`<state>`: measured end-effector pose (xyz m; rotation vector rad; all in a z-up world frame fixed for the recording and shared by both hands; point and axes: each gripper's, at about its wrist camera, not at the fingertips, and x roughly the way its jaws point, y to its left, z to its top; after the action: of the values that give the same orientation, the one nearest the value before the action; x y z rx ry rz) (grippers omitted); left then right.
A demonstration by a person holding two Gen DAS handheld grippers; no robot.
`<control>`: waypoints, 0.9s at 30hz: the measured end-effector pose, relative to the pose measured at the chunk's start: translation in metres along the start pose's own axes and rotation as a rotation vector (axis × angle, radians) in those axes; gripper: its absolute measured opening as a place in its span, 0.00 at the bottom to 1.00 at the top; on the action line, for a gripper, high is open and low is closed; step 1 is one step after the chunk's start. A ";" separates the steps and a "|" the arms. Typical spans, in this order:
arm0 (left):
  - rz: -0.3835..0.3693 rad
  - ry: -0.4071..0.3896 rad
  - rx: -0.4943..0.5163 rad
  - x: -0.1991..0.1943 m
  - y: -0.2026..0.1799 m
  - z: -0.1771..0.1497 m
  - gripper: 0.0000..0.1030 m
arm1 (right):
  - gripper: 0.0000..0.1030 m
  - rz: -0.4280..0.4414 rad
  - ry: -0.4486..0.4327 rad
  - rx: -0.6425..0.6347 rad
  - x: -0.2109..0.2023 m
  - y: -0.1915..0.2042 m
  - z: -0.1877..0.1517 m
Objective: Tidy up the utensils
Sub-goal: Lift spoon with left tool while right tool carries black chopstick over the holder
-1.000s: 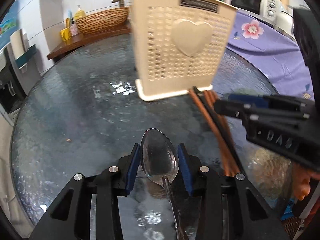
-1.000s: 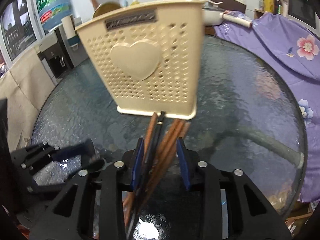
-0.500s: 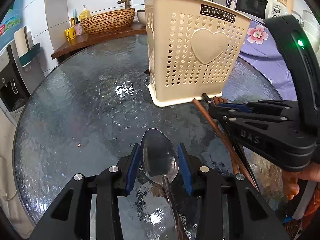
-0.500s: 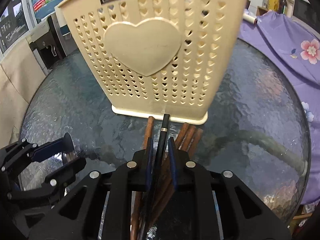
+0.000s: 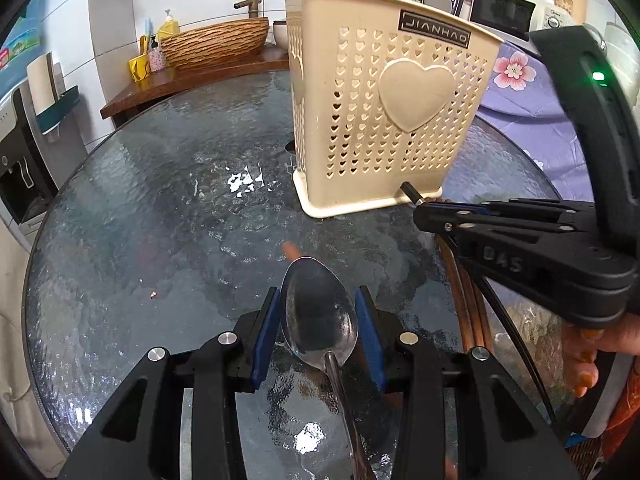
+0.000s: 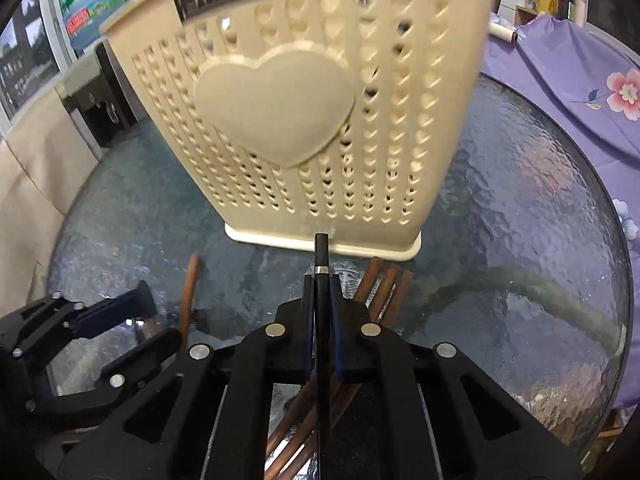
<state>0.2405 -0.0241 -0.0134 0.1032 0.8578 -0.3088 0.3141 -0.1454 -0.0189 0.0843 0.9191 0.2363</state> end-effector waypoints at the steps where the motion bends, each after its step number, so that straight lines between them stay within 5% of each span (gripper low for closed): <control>1: -0.002 -0.005 0.000 -0.001 0.000 0.001 0.36 | 0.08 0.019 -0.011 0.004 -0.005 -0.001 0.000; 15: -0.032 -0.064 -0.017 -0.019 0.008 0.015 0.36 | 0.08 0.210 -0.141 0.069 -0.078 -0.032 0.009; 27: -0.062 -0.196 0.015 -0.071 -0.007 0.034 0.36 | 0.08 0.241 -0.259 -0.014 -0.148 -0.019 0.021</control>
<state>0.2200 -0.0221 0.0626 0.0587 0.6650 -0.3770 0.2477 -0.1984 0.1053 0.2084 0.6485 0.4444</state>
